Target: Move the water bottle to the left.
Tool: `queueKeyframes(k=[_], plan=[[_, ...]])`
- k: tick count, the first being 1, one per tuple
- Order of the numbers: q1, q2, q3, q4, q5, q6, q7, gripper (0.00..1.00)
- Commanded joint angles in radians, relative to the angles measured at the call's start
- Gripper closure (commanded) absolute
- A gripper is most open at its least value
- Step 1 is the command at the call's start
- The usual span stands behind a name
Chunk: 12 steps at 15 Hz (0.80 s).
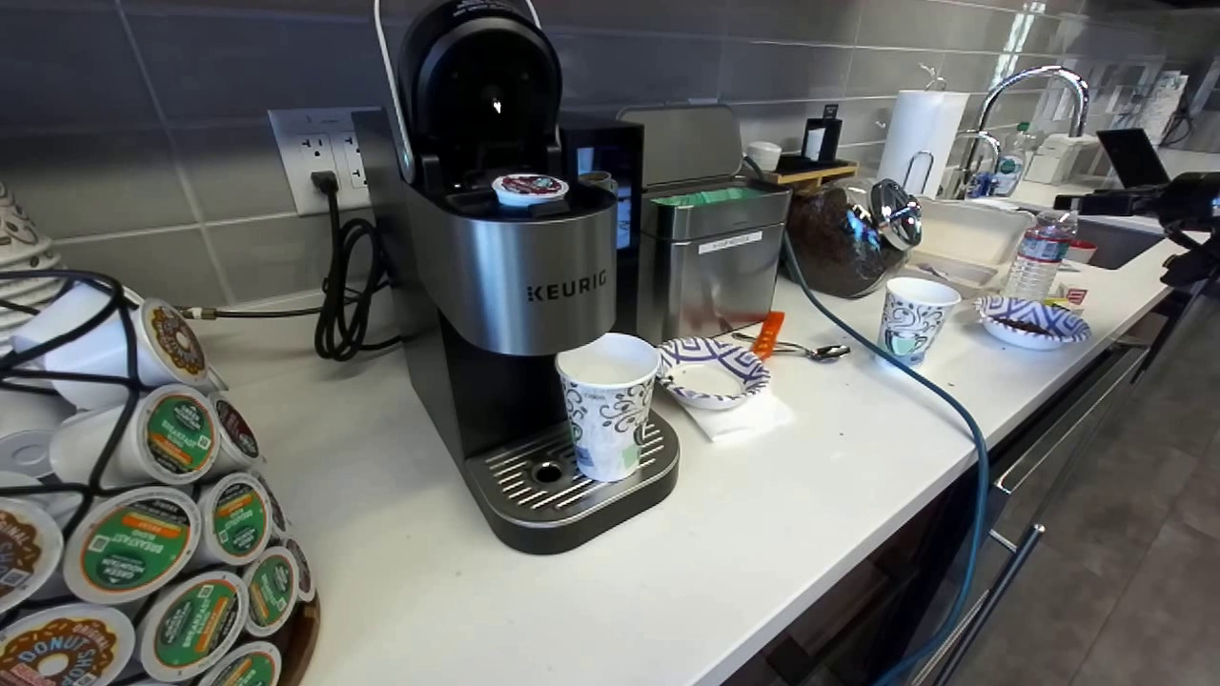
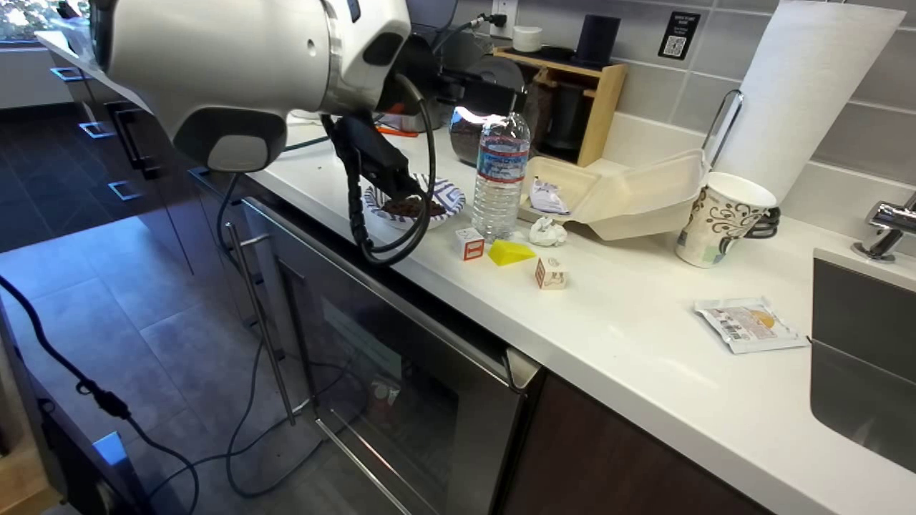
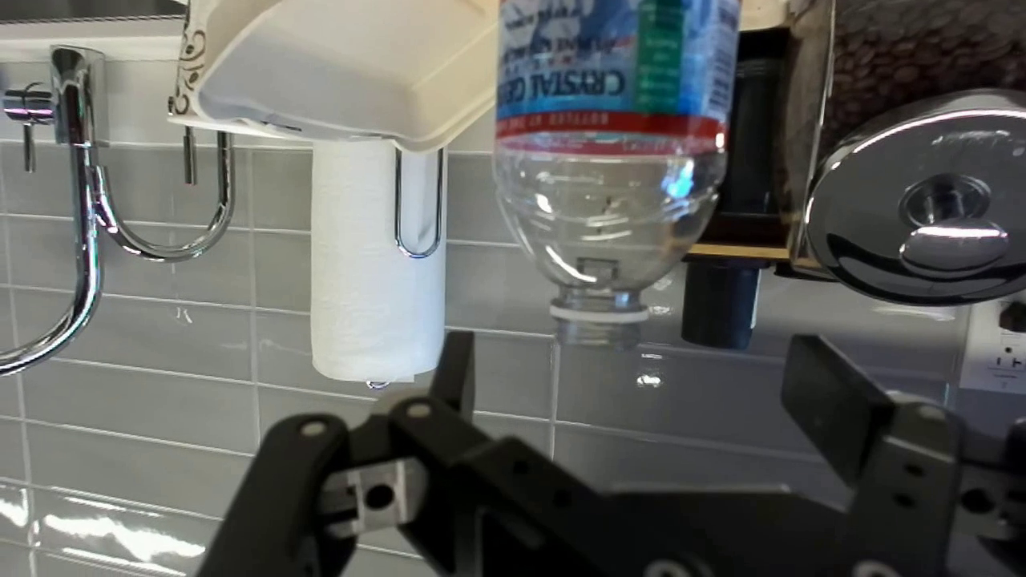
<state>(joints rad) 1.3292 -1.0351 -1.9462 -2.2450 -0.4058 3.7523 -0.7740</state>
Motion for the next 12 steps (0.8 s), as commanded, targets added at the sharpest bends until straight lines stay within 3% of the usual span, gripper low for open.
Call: queueKeyframes(k=[1, 4, 5, 7, 12], plan=[[0.032, -0.032, -0.022, 0.041, -0.026, 0.022, 0.015, 0.04], [0.041, -0.038, -0.025, 0.054, -0.032, 0.008, 0.016, 0.11], [0.044, -0.041, -0.027, 0.055, -0.034, 0.007, 0.015, 0.3], [0.047, -0.046, -0.03, 0.054, -0.037, 0.007, 0.015, 0.38], [0.044, -0.056, -0.046, 0.049, -0.04, 0.013, 0.014, 0.79]])
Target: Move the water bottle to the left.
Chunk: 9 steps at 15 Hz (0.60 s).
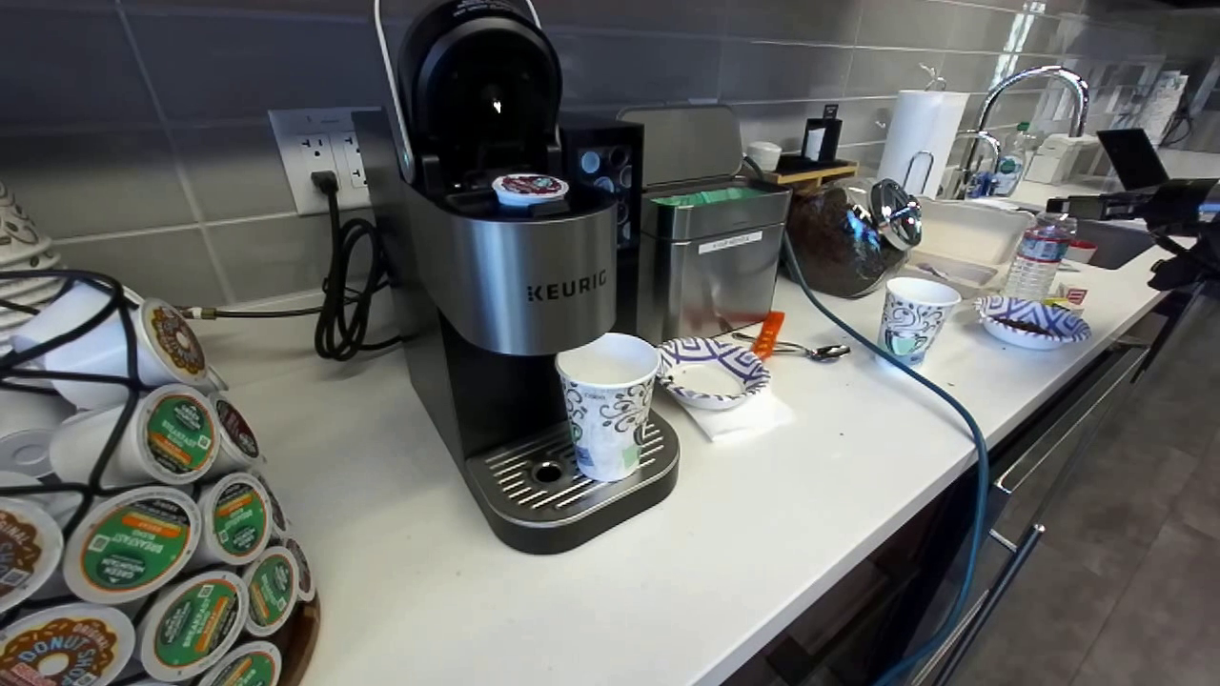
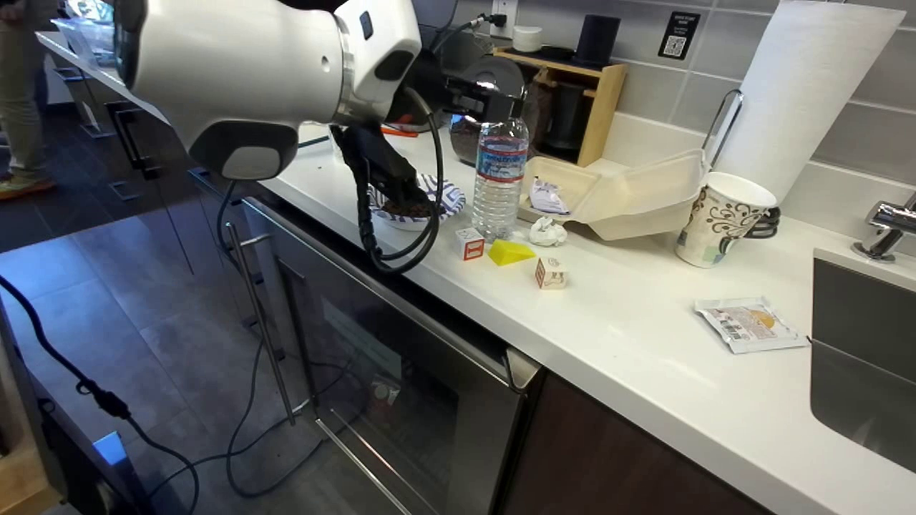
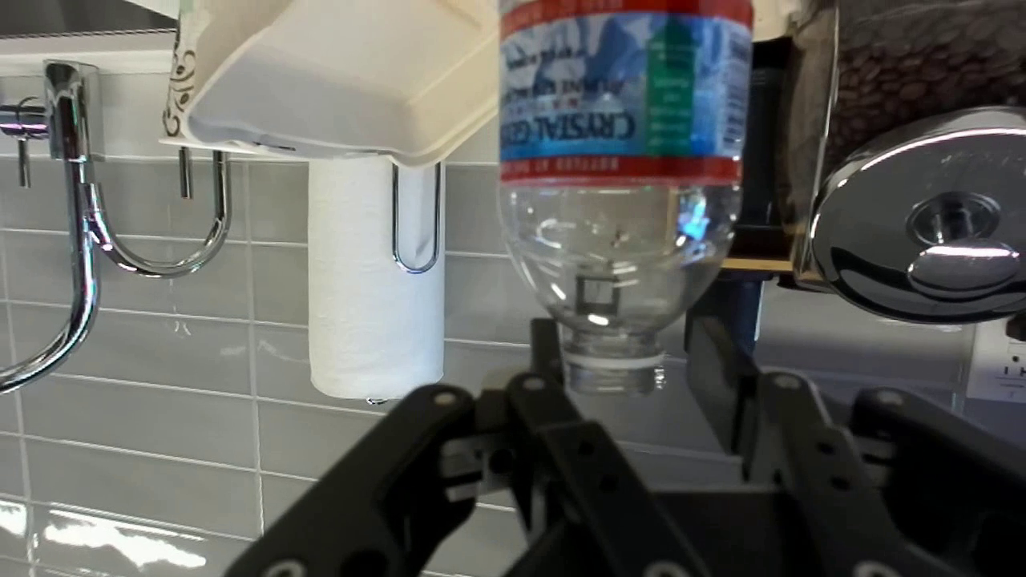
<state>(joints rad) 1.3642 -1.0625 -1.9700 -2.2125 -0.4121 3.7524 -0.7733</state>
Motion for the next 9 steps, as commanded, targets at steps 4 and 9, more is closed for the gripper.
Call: queueKeyframes(k=[4, 9], plan=[[0.002, -0.034, -0.017, 0.025, -0.05, 0.012, 0.016, 0.92], [-0.043, -0.036, 0.034, 0.004, -0.11, 0.014, 0.028, 0.92]])
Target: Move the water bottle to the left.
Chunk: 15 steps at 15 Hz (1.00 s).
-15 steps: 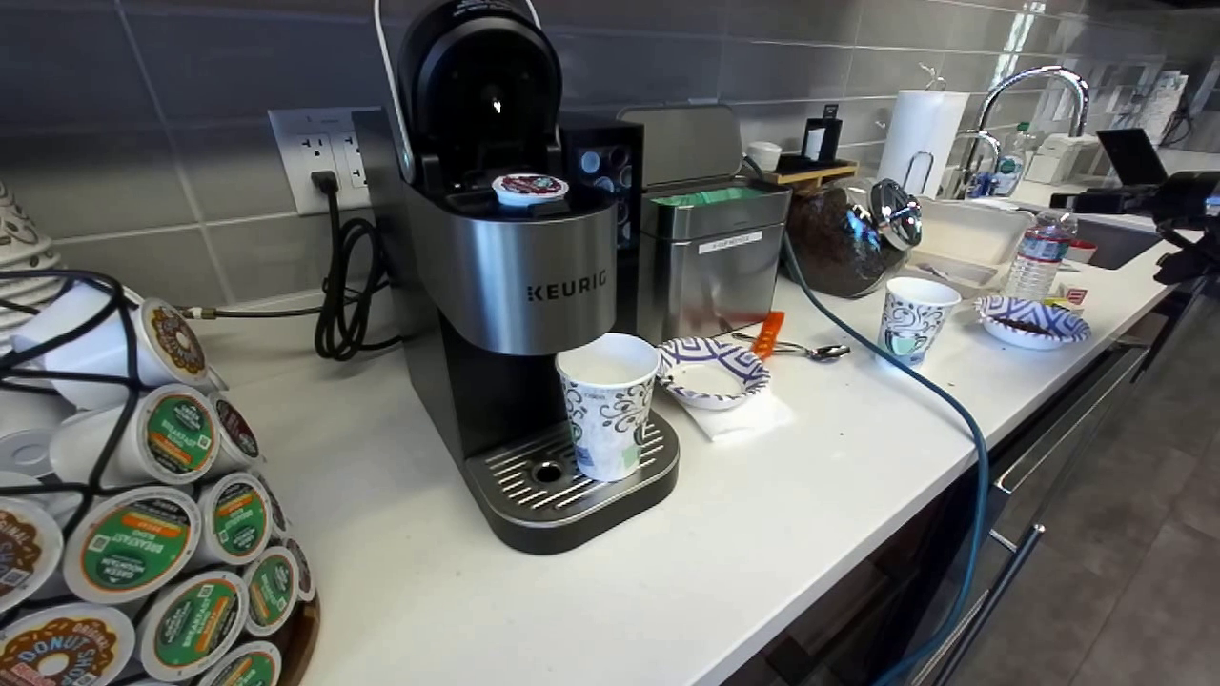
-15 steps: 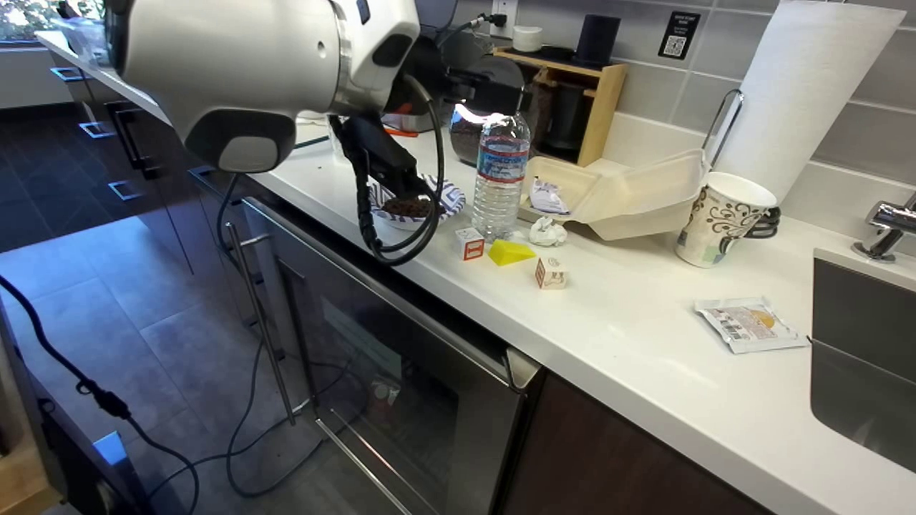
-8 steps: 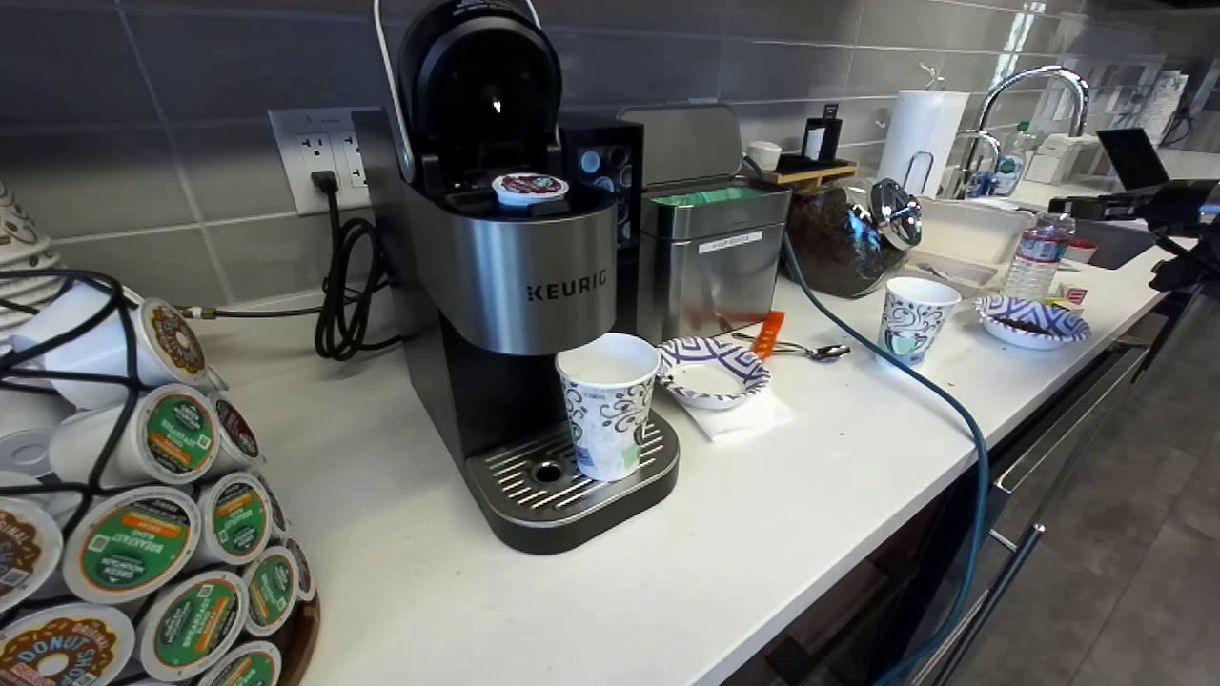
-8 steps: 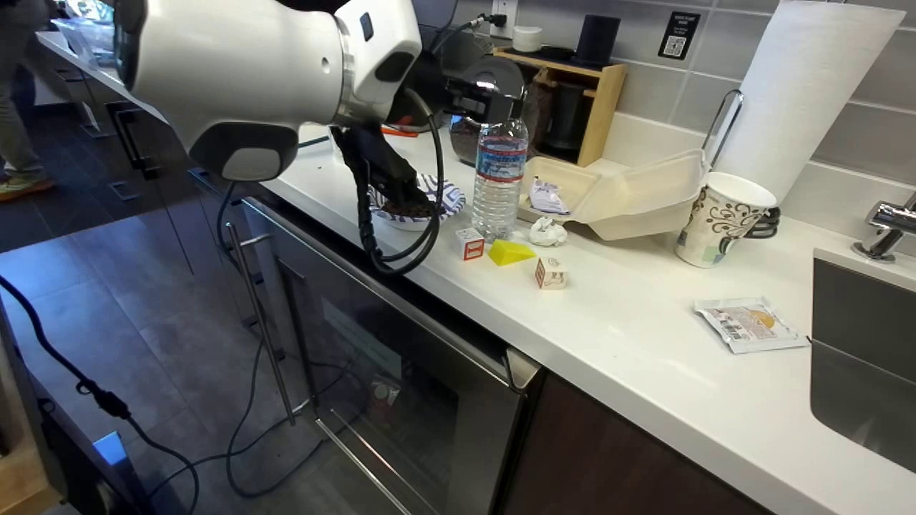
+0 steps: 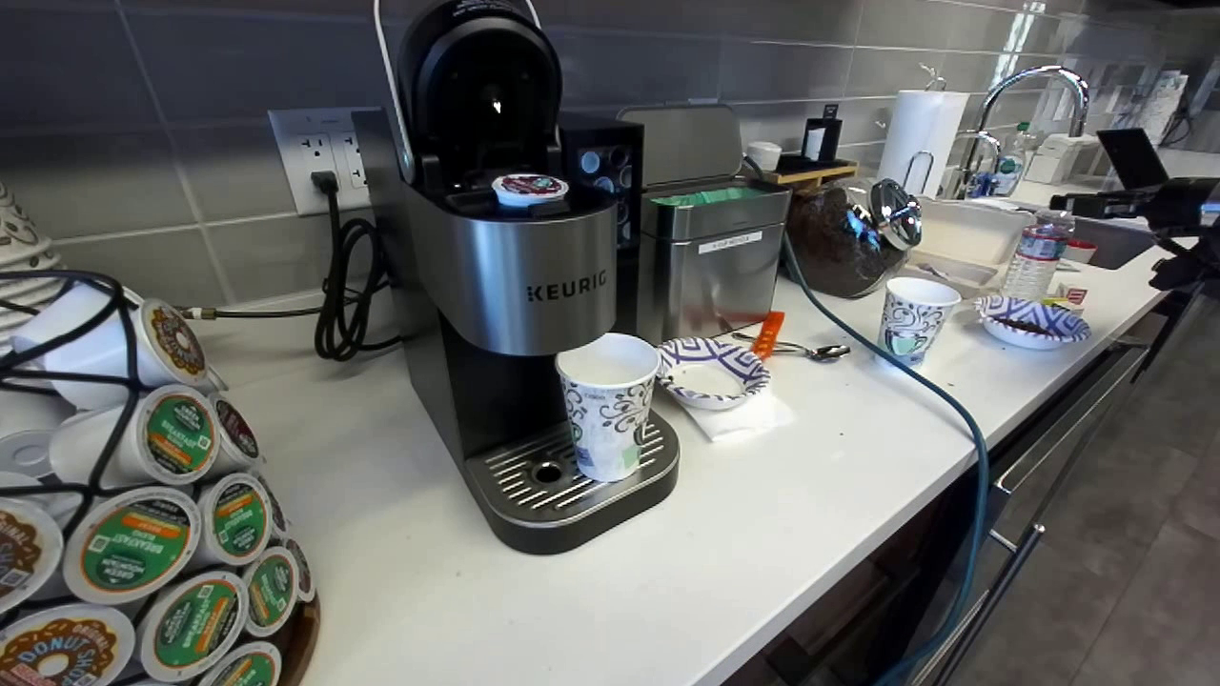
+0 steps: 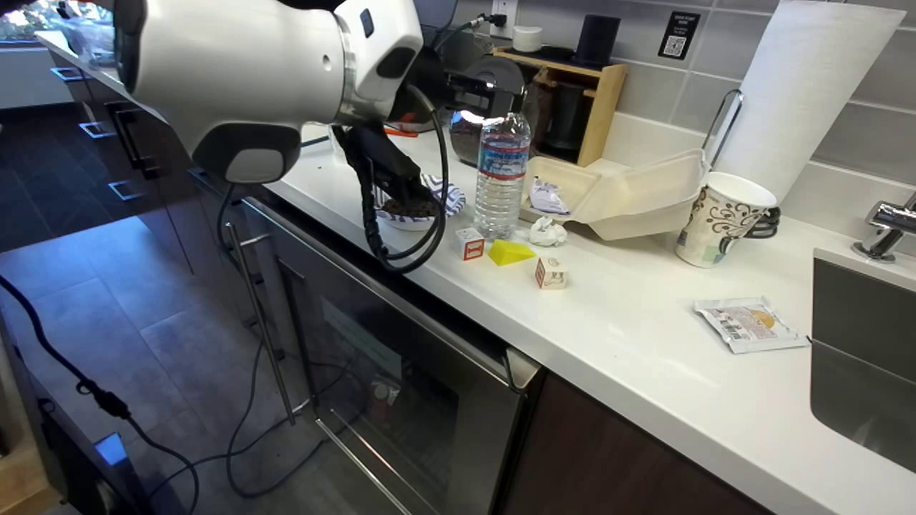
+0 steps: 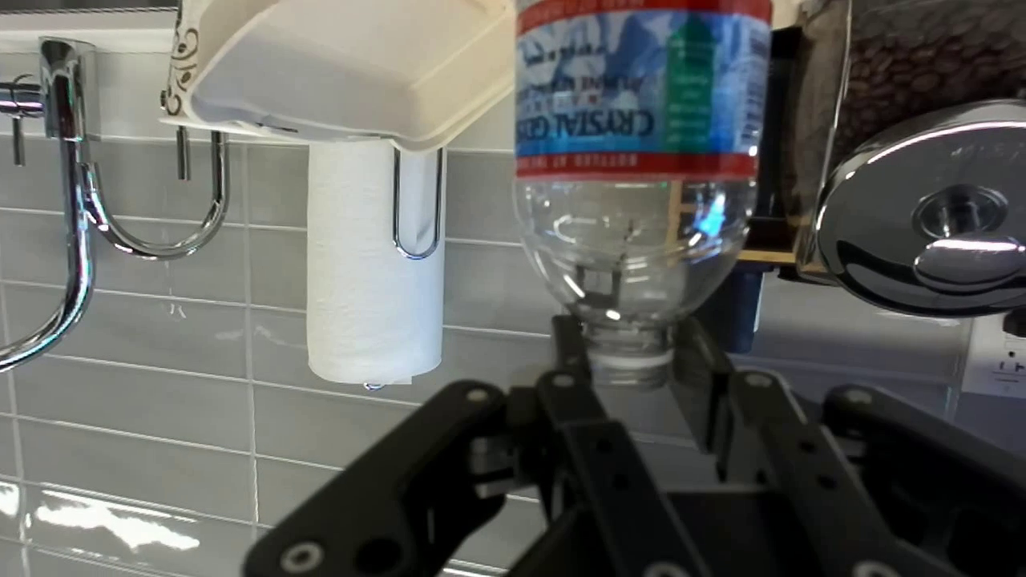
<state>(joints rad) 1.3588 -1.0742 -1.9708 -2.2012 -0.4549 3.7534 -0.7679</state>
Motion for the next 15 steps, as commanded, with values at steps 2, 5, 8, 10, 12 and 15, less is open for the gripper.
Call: queueKeyframes(k=[2, 5, 8, 10, 12, 15], plan=[[-0.059, -0.016, 0.053, -0.015, -0.095, 0.01, 0.025, 0.92], [-0.111, 0.015, 0.092, -0.048, -0.136, -0.011, 0.024, 0.92], [-0.181, 0.054, 0.131, -0.119, -0.217, -0.024, 0.008, 0.92], [-0.24, 0.076, 0.169, -0.181, -0.279, -0.058, 0.019, 0.92], [-0.312, 0.076, 0.23, -0.246, -0.34, -0.141, 0.05, 0.92], [-0.42, 0.007, 0.348, -0.316, -0.415, -0.343, 0.073, 0.92]])
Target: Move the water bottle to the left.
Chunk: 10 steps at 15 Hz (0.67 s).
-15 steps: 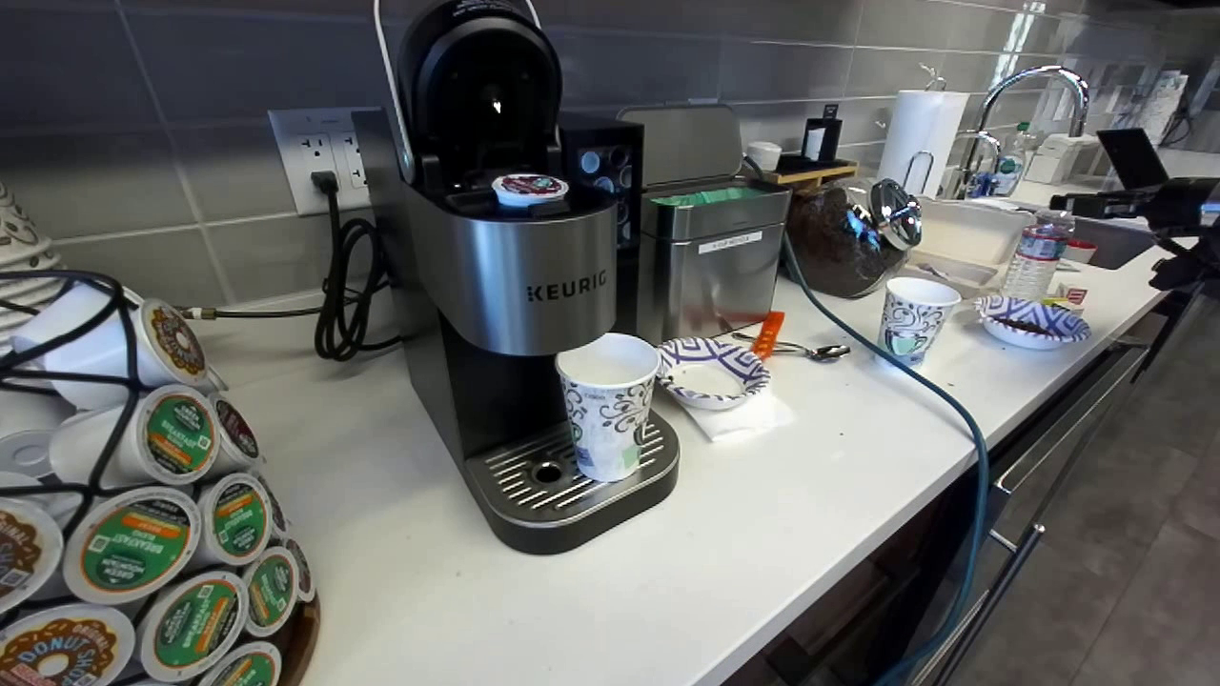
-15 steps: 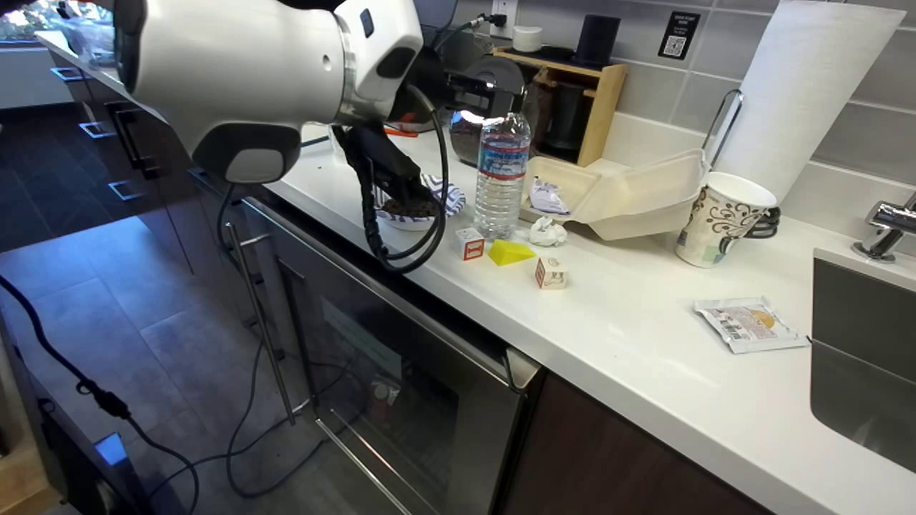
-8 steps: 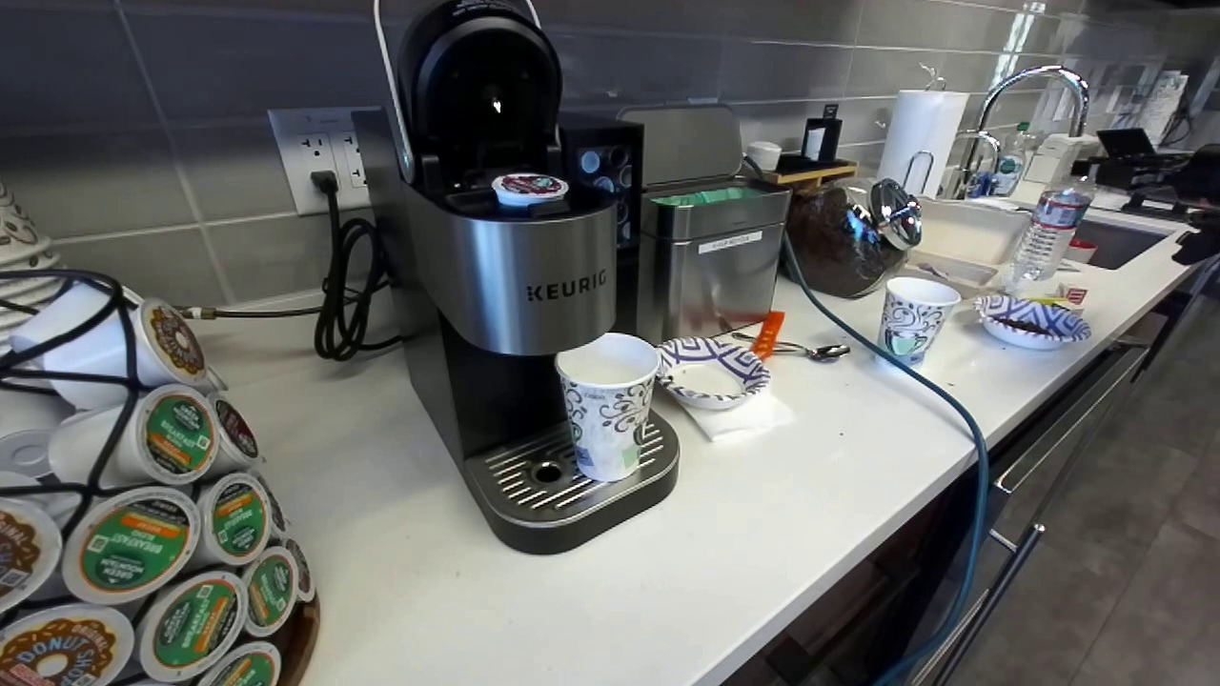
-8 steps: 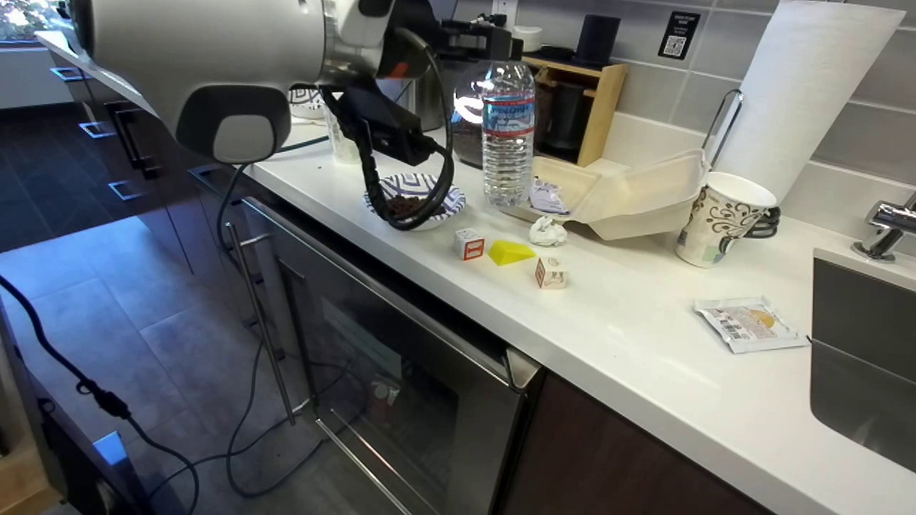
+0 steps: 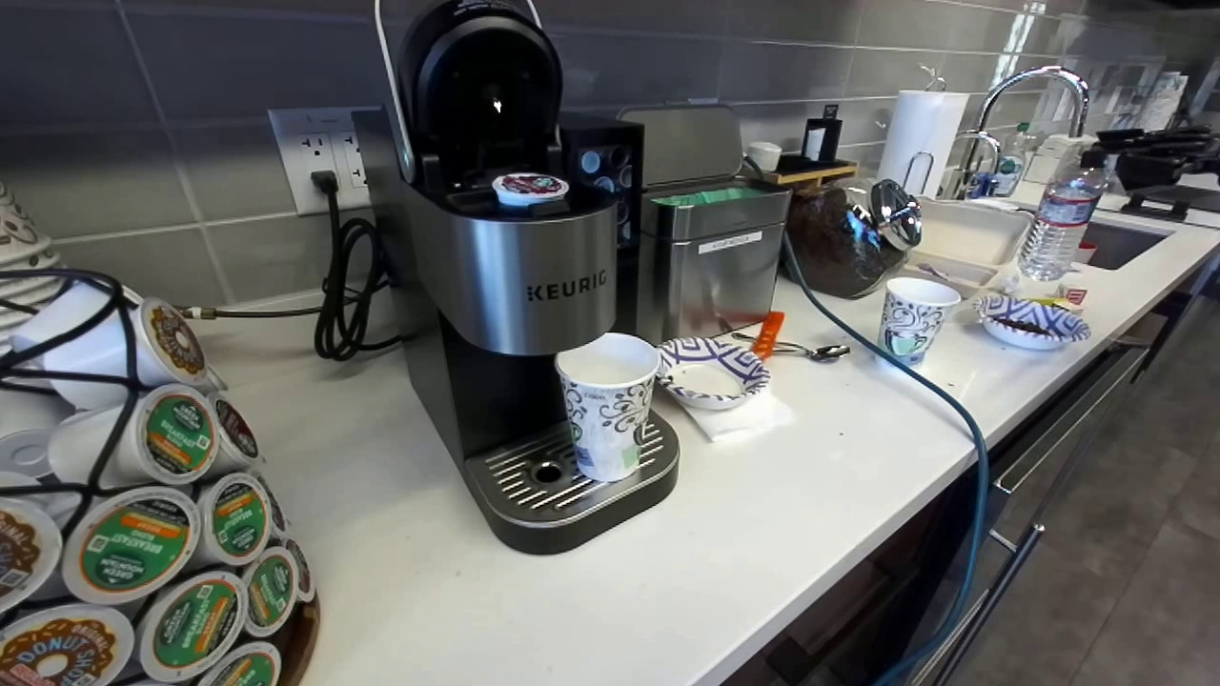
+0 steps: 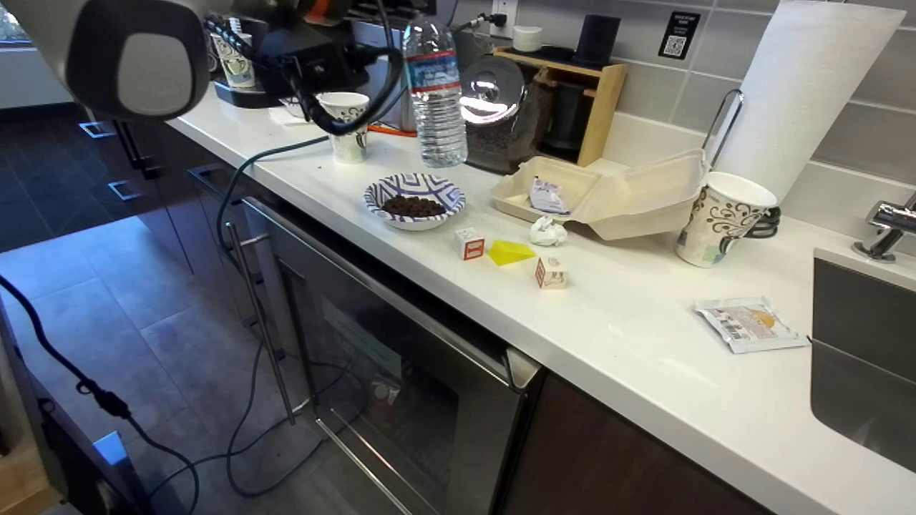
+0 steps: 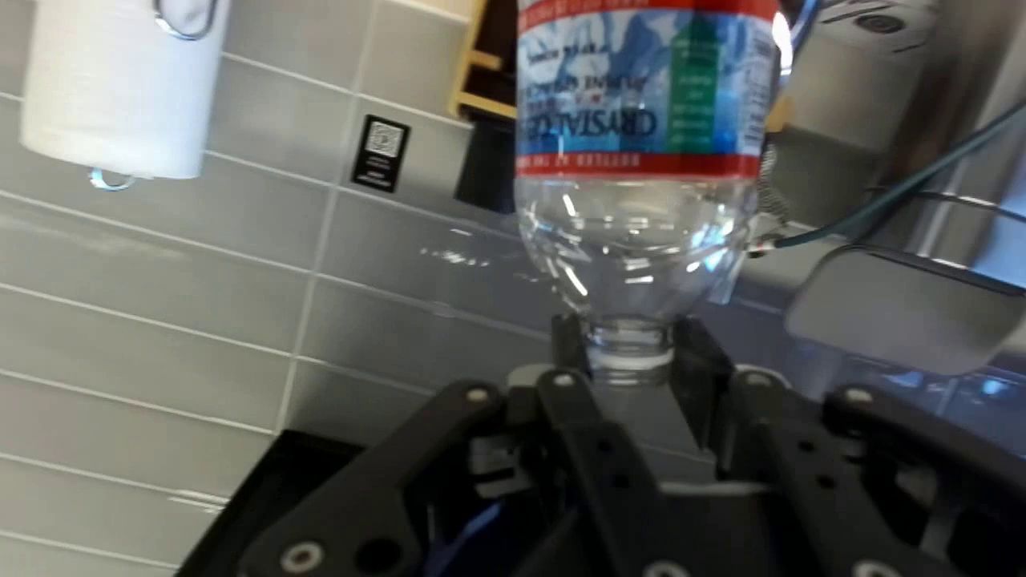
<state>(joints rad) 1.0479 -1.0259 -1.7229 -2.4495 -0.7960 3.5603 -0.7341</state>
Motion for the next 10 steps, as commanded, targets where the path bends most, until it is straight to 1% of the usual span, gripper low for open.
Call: queueKeyframes(k=[1, 3, 4, 5, 6, 7, 8, 10], plan=[[-0.132, -0.054, 0.137, -0.081, -0.075, -0.201, 0.047, 0.92], [-0.174, -0.078, 0.205, -0.099, -0.064, -0.294, 0.045, 0.92], [-0.182, -0.08, 0.229, -0.103, -0.039, -0.33, 0.034, 0.92], [-0.182, -0.108, 0.25, -0.106, -0.025, -0.38, 0.024, 0.92], [-0.171, -0.157, 0.262, -0.095, -0.02, -0.465, 0.034, 0.92], [-0.177, -0.054, 0.241, -0.103, 0.0, -0.366, 0.018, 0.92], [-0.178, -0.062, 0.249, -0.104, 0.005, -0.386, 0.017, 0.68], [-0.178, -0.059, 0.246, -0.105, 0.008, -0.386, 0.015, 0.68]])
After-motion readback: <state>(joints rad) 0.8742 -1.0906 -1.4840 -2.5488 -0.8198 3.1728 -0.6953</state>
